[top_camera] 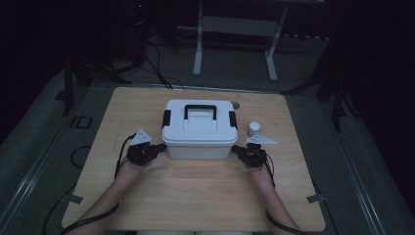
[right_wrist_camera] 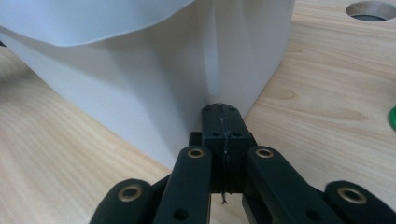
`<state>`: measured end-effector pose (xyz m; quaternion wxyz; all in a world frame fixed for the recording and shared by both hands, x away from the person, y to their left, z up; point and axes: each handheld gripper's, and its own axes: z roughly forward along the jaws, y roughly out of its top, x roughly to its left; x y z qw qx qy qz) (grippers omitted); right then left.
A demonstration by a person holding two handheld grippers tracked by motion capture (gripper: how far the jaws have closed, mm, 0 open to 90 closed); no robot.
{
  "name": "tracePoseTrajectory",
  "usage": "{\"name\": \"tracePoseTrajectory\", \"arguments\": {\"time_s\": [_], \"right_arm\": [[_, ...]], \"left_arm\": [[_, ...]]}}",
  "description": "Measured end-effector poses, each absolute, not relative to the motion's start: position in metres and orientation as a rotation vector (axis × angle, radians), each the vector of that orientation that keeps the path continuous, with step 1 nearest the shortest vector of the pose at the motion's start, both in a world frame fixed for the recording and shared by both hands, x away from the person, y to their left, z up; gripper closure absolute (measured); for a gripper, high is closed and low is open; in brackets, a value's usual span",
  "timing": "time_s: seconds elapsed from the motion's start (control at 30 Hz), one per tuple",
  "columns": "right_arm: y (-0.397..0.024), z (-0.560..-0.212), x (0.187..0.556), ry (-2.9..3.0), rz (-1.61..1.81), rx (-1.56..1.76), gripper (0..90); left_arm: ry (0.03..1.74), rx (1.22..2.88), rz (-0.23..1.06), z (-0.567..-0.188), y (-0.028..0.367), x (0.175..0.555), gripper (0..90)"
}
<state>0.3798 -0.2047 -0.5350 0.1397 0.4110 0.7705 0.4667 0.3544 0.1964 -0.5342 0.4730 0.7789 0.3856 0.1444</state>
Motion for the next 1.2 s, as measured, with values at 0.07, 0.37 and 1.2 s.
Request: {"name": "tracePoseTrajectory", "arguments": {"time_s": [0.07, 0.37, 1.2], "right_arm": [[-0.205, -0.535, 0.376, 2.231, 1.354, 1.185, 90.0], [-0.204, -0.535, 0.359, 2.256, 1.353, 1.155, 90.0], [-0.211, -0.539, 0.329, 2.258, 1.399, 1.155, 90.0]], "left_arm": [[0.942, 1.906, 0.351, -0.534, 0.197, 0.349, 89.7], [0.942, 1.904, 0.319, -0.534, 0.201, 0.33, 89.7], [0.897, 1.892, 0.271, -0.538, 0.204, 0.304, 89.6]]}}
